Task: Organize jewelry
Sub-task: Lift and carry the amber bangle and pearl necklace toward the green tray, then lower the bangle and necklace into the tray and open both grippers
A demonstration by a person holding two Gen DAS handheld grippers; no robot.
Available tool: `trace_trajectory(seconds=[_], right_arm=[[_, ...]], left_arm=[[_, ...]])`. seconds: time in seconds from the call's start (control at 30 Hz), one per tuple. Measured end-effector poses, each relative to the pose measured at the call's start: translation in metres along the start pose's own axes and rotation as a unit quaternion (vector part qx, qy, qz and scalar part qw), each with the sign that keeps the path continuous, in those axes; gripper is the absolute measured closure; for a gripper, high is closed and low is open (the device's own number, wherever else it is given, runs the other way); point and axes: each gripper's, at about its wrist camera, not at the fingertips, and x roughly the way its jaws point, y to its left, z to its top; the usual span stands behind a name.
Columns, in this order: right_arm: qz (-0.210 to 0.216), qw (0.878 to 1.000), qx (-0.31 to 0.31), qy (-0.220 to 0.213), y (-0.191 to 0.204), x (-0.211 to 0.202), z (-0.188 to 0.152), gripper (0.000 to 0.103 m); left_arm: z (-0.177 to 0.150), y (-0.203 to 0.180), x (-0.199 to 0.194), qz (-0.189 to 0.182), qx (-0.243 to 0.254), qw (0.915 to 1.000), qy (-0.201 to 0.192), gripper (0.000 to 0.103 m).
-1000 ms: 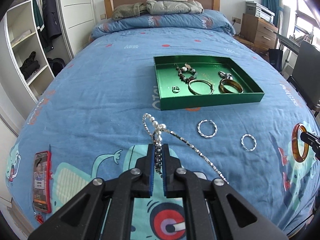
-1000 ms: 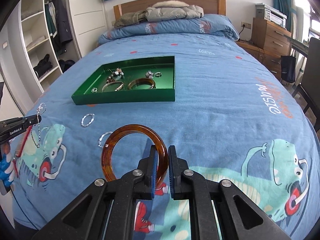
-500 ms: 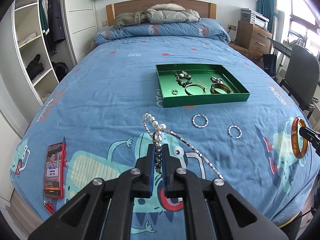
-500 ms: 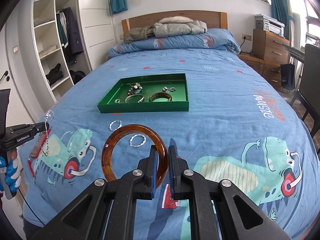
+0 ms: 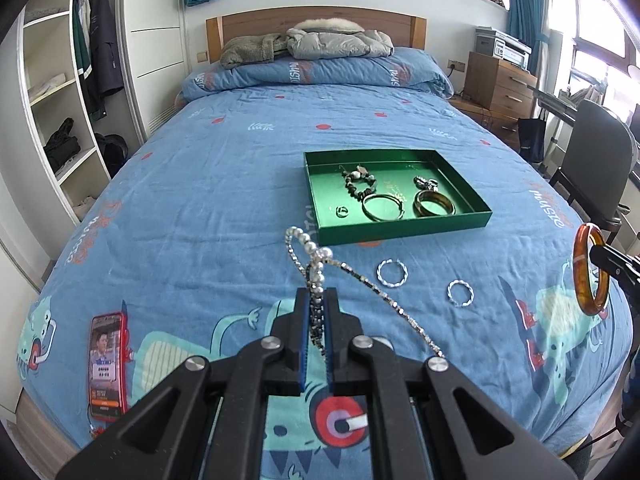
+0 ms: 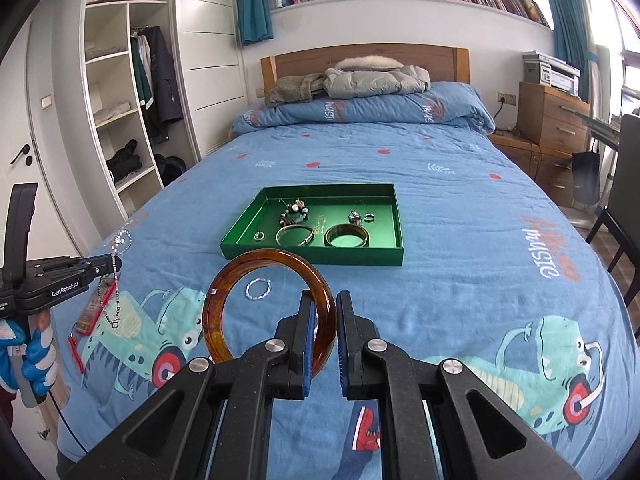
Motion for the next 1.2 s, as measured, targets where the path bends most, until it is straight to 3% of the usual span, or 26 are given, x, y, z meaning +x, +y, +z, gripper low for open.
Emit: trace_trajectory(seconds=[0.27,0.6,0.87,1.2], right_arm=[[-0.008,1.000,-0.001,0.002,-0.013,0.051,0.041,0.093],[-0.027,0.999,0.005,0.020,-0.036,0.154,0.095,0.093],[-0.052,0.997,0.014,0.059,-0.049,0.248,0.127,0.093],[-0.061,0.989,0.016,0.133,-0.040,0.335,0.128,0.093]], left_arm=[[0.053,-0.017,0.058,-0.013,0.021,0.9997,0.002,0.097],[0.111,-0.045,0.158,-0.010,0.054,0.9984,0.016,0.097],[0.132,-0.056,0.235,-0.005,0.046,0.9973,0.057,0.097],[0.135,-0.050,0.277,0.002,0.028,0.9954,0.092,0.097]])
